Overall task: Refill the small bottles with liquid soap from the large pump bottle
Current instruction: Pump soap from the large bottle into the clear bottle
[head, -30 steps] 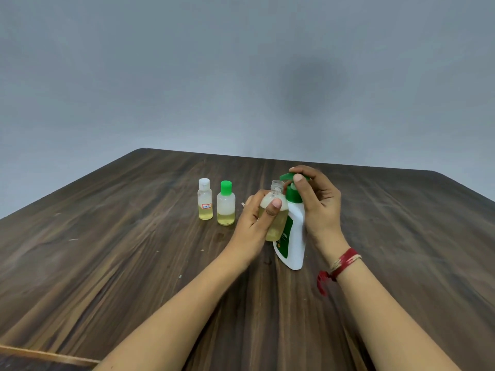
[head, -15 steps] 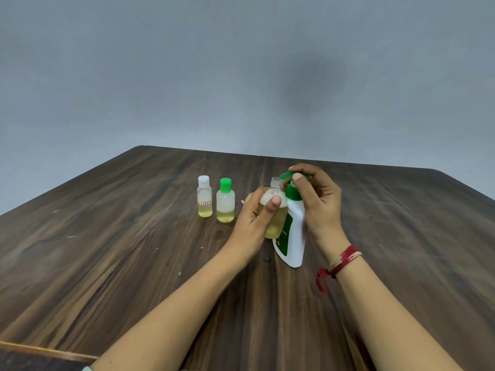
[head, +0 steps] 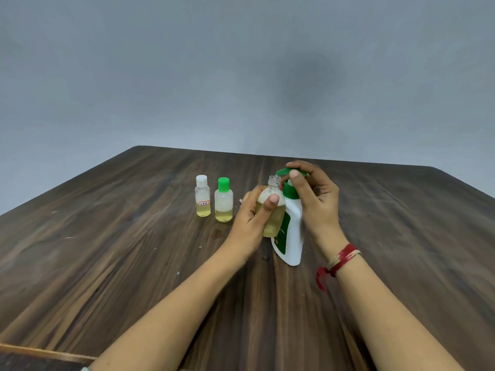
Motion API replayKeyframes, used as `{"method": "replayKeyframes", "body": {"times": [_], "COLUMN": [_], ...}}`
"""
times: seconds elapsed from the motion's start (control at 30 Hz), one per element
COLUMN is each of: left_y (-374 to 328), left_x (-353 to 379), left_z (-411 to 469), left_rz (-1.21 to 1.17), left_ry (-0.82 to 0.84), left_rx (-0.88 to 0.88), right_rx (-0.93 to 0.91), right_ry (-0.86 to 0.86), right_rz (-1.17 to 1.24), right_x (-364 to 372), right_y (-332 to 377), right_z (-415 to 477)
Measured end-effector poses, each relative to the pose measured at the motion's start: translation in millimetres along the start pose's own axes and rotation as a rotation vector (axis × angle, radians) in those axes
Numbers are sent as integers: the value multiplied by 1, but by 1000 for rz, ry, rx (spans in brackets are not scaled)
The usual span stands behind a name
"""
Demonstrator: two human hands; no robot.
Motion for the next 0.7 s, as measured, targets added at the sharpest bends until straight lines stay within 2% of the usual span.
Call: {"method": "replayKeyframes", "body": {"times": [0.7], "left_y": [1], "left_x": [1], "left_z": [-1], "left_rz": [38], "left_ry": [-1], "left_rx": [13], "right_rx": [34], "right_ry": [-22], "right_rz": [32], "right_x": [2], "right_y": [2], "right_z": [-1]}}
Point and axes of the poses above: each hand's wrist, its own z-axis towards the middle knuckle, its own x-axis out of the palm, y = z × x, the point moved 1 cm from there along z, towards the middle knuckle, and after that the axes turned 8 degrees about y, right-handed, at the moved point
